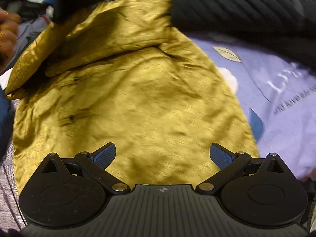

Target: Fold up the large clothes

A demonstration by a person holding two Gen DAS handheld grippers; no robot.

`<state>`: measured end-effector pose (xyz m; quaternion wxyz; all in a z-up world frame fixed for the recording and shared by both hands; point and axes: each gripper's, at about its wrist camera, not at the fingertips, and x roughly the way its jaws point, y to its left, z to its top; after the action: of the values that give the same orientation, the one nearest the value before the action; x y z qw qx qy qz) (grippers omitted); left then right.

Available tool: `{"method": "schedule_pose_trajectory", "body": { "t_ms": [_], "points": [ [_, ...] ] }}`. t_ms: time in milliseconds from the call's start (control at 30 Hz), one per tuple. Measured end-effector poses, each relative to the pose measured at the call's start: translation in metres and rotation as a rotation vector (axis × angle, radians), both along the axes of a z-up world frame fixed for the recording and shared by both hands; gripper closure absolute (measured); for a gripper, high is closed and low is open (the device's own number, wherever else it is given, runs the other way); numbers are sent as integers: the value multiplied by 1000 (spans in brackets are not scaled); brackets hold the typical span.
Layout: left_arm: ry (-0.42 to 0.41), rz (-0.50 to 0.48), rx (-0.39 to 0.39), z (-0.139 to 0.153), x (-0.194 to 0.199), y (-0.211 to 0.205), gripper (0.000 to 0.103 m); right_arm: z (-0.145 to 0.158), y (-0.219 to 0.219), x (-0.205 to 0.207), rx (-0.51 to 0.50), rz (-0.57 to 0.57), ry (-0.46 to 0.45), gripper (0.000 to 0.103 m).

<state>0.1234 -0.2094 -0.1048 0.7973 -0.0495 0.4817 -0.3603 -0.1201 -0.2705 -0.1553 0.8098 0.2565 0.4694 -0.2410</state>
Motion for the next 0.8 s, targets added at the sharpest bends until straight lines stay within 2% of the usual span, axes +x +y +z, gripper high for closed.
{"method": "schedule_pose_trajectory", "body": {
  "t_ms": [133, 200, 300, 433, 533, 633, 700, 800],
  "points": [
    [61, -96, 36, -22, -15, -2, 0, -5, -6, -12, 10, -28, 12, 2],
    [76, -110, 13, -18, -25, 12, 0, -4, -9, -13, 9, -28, 2, 2],
    [50, -90, -26, -12, -30, 49, 0, 5, -17, -6, 10, -24, -68, 2],
    [-20, -3, -12, 1, -36, 113, 0, 23, -35, 23, 7, 3, -168, 2],
    [-71, 84, 88, -5, -41, 163, 0, 39, -52, 51, -13, 23, -229, 2],
    [-83, 188, 192, -14, -46, 208, 0, 52, -66, 84, -11, 55, -282, 2],
    [-83, 246, 241, -17, -52, 232, 0, 52, -73, 106, -11, 80, -298, 6],
    [-58, 329, 271, -23, -56, 255, 0, 48, -75, 138, -21, 114, -292, 19]
  ]
}}
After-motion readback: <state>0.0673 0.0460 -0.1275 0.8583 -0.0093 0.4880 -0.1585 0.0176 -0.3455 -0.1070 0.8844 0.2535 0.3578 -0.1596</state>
